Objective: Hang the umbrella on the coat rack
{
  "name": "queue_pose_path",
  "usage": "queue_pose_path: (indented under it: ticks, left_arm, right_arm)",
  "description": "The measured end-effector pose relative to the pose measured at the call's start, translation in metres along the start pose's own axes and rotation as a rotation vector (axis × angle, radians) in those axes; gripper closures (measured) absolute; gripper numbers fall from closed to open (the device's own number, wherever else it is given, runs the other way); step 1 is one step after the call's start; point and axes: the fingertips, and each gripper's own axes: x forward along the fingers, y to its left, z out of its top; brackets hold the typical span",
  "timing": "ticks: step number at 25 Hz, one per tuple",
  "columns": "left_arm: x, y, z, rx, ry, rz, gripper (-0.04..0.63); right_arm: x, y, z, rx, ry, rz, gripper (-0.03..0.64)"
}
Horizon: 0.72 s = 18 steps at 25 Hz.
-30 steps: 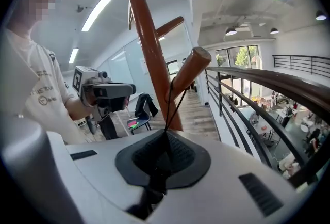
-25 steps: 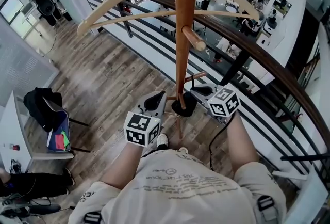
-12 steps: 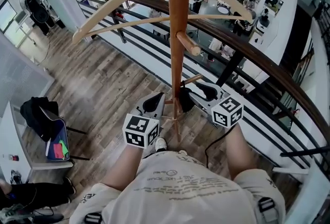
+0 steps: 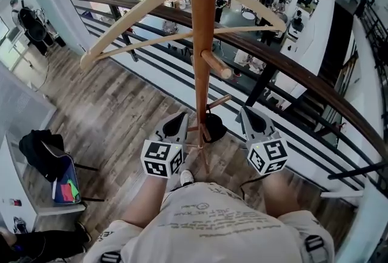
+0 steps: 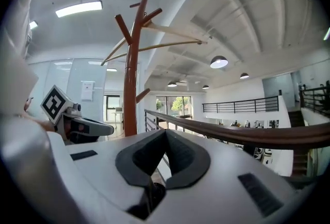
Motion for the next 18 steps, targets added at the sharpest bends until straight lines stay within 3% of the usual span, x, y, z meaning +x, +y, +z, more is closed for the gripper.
queue_pose_path:
  ticks: [5, 18]
  left_arm:
    - [0.000, -0.002, -0.002, 0.006, 0.006, -0.011, 0.592]
    - [-0.005, -0.004, 0.000, 0.015, -0.007, -0.024, 0.592]
  right_arm:
    - [-0.008, 0.002, -0.011, 0.025, 0.017, -0.038, 0.617]
    - [-0.006, 0.009, -0.025, 0.024, 0.063, -0.010, 0.615]
